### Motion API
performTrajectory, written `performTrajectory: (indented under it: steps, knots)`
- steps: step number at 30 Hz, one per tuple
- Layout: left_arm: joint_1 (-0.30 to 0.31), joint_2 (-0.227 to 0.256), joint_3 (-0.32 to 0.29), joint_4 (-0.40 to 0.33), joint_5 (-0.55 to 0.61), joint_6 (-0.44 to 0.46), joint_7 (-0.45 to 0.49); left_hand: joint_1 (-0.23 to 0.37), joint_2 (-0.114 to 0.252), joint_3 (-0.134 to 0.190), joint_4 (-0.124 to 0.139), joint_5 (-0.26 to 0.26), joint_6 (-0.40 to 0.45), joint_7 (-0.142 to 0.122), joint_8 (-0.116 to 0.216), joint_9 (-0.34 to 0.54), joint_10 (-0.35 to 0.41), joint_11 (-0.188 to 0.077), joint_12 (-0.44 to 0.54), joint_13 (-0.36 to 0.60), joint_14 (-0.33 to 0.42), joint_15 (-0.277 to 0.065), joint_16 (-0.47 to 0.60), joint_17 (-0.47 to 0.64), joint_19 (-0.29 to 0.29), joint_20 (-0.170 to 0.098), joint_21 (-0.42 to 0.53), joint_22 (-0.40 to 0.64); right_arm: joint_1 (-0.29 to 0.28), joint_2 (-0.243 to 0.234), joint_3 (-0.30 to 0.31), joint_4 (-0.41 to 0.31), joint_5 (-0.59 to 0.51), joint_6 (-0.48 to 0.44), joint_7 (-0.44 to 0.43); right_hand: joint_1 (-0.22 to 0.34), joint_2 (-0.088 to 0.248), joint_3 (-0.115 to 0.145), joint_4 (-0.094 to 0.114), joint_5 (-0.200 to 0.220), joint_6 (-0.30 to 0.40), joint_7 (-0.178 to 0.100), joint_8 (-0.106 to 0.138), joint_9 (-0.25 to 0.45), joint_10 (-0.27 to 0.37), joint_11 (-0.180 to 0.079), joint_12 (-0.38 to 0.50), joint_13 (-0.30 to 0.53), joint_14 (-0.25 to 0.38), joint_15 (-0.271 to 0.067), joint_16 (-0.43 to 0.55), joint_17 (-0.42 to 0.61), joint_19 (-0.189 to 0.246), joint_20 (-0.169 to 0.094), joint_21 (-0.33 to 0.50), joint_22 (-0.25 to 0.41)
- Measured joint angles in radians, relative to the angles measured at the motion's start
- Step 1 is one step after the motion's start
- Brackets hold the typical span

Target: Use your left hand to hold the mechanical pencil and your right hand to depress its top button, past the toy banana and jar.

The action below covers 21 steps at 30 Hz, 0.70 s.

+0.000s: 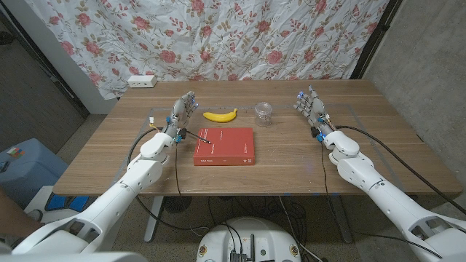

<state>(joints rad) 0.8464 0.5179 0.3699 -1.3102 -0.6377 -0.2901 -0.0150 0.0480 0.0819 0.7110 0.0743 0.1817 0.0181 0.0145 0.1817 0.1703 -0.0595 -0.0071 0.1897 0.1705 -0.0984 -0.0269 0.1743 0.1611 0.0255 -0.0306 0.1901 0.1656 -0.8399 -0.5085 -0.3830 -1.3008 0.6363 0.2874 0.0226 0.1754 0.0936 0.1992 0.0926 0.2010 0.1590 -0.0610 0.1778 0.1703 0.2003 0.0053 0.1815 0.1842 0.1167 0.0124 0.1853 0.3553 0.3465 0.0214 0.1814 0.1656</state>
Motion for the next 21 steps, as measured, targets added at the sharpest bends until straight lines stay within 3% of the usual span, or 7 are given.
performTrajectory:
  steps: [11,21]
  knots:
    - [0.027,0.034,0.0,-0.062,0.022,0.027,0.029,0.005,0.005,0.002,-0.014,0.0,0.0,0.0,0.0,0.0,0.004,-0.004,0.0,0.0,0.0,0.0,0.0,0.0,0.0,0.0,0.0,0.0,-0.005,0.002,-0.005,0.0,-0.023,0.009,-0.017,0.0,0.0,0.004,-0.004,0.0,0.005,-0.005,0.004,0.0,0.0,0.0,0.004,0.0,0.005,-0.005,0.003,-0.008,0.0,0.0,0.0,0.0]
    - [0.039,0.102,0.004,-0.142,0.048,0.103,0.033,0.014,0.005,0.006,-0.029,0.0,0.014,-0.004,0.001,0.0,0.02,-0.009,0.007,0.0,0.005,-0.005,0.0,0.0,0.0,0.0,0.0,0.0,-0.021,-0.009,-0.003,-0.023,-0.035,0.012,-0.037,0.0,0.0,0.01,-0.01,0.0,0.005,-0.005,0.004,0.0,0.004,-0.007,0.004,0.0,0.005,-0.005,0.003,-0.012,0.0,0.0,0.0,0.0]
